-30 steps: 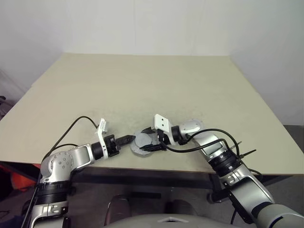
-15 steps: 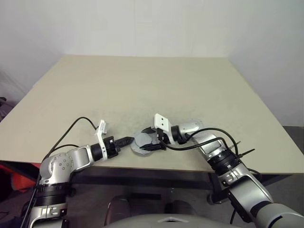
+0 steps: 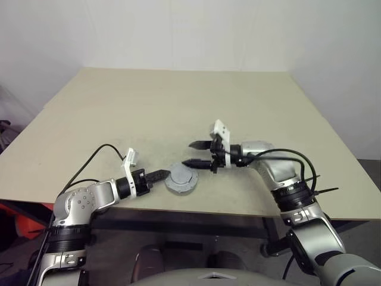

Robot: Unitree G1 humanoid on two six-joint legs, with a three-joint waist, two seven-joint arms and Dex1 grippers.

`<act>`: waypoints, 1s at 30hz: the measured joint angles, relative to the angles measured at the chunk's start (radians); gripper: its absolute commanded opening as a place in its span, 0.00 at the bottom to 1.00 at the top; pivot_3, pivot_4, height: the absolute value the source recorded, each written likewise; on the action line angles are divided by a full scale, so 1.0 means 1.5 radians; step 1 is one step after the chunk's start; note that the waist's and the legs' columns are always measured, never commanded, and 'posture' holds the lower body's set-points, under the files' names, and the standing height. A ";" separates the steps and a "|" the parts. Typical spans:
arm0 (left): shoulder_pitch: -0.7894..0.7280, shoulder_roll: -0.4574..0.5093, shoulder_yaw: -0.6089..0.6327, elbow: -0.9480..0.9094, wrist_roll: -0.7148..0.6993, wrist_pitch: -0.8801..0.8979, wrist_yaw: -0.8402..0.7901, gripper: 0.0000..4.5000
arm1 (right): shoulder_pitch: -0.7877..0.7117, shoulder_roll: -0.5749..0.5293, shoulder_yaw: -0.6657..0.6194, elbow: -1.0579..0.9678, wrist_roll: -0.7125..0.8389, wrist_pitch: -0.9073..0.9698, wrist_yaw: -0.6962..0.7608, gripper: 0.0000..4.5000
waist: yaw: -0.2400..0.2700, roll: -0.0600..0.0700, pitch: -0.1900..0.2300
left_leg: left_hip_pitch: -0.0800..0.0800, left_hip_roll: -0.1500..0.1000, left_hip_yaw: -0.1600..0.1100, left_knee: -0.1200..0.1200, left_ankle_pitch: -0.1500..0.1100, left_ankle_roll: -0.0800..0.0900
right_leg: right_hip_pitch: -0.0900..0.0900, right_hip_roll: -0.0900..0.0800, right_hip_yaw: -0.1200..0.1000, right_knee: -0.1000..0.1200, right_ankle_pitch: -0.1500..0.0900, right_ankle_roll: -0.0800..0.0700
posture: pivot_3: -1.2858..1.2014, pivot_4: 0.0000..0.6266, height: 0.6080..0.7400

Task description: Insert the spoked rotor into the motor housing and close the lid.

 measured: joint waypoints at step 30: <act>-0.072 -0.001 0.099 0.098 -0.066 0.067 0.000 0.00 | 0.109 -0.083 -0.111 -0.166 0.229 0.411 -0.108 0.95 | 0.002 0.000 0.000 | -0.006 0.000 0.000 -0.004 0.002 -0.004 | -0.009 0.001 0.000 0.000 -0.001 0.000 | 0.52 0.00 1.00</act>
